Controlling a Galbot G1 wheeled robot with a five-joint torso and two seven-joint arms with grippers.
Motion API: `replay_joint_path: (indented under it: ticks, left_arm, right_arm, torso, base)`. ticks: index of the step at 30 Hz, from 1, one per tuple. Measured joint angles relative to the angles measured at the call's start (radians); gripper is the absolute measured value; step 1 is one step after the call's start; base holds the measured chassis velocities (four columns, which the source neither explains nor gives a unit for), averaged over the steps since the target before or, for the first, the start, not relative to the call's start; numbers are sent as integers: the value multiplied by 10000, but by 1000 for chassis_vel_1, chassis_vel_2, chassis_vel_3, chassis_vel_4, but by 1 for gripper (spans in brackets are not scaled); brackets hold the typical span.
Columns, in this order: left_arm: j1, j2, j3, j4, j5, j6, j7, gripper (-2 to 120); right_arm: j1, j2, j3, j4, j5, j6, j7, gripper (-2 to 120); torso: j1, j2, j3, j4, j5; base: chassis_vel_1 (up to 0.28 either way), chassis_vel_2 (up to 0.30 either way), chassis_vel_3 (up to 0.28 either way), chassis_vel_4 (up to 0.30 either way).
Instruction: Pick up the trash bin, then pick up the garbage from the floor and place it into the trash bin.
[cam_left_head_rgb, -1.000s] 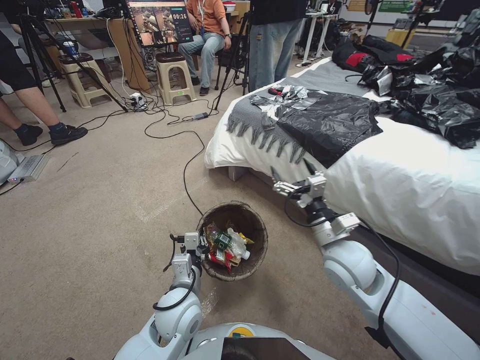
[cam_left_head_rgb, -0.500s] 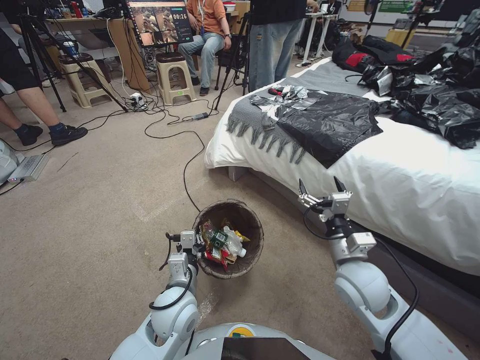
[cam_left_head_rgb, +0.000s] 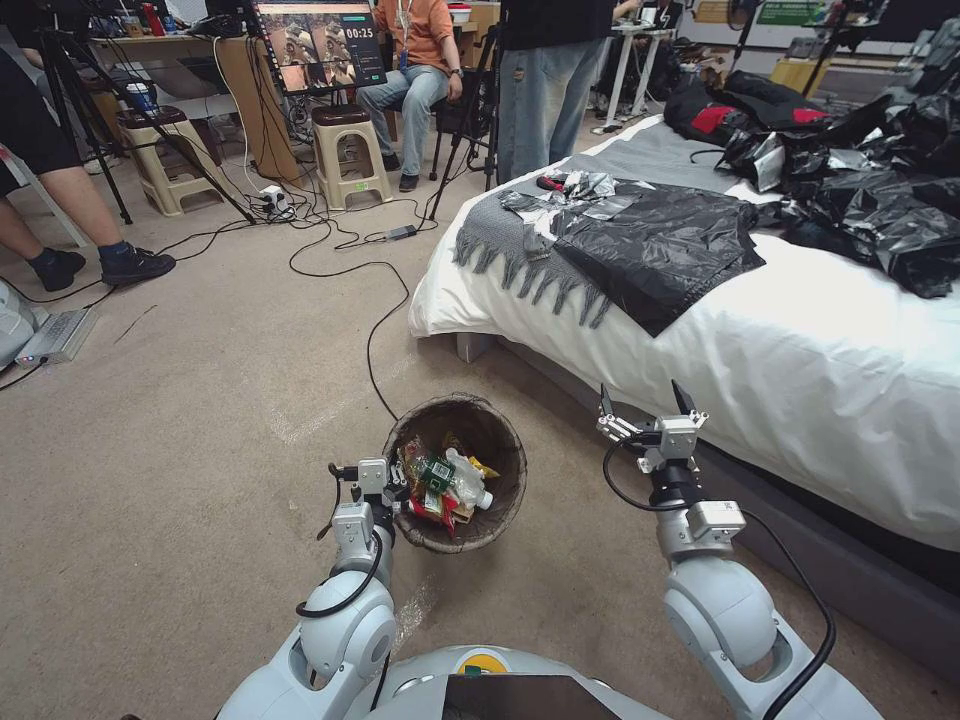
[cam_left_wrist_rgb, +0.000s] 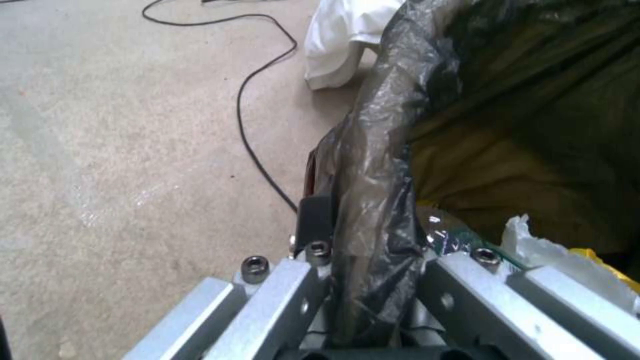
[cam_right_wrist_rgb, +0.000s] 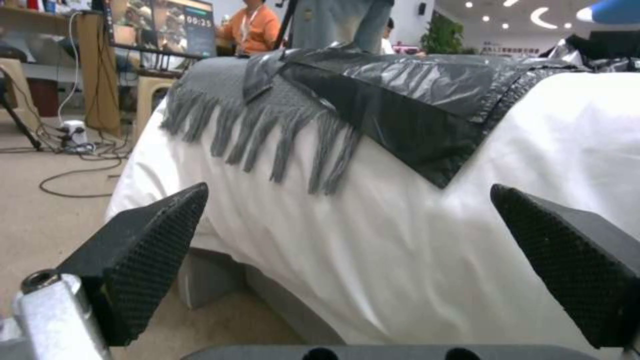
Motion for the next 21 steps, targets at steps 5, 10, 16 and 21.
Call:
replay_joint_path:
  ticks: [5,10,16,21]
  left_arm:
    - [35,-3,-43,-177,-93,-8,-53,0]
    - [98,11,-101,-315,-128,-6,-68,0]
    - [182,32,-197,-480,-158,2,-77,0]
    - [211,34,-232,-536,-172,6,-83,0]
  right_arm:
    - [41,0,-54,-13,-14,-33,10,100]
    - [103,2,-72,-24,-7,-76,29,100]
    - [198,34,-99,-59,12,-137,83,100]
    - [220,50,-117,-63,18,-166,104,100]
  torso:
    - [0,0,0,-1,0]
    - [0,0,0,-1,0]
    - [0,0,0,-1,0]
    - [0,0,0,0,1]
  base:
    - [0,0,0,0]
    - [0,0,0,0]
    - [32,35,39,27]
    - [75,72,65,62]
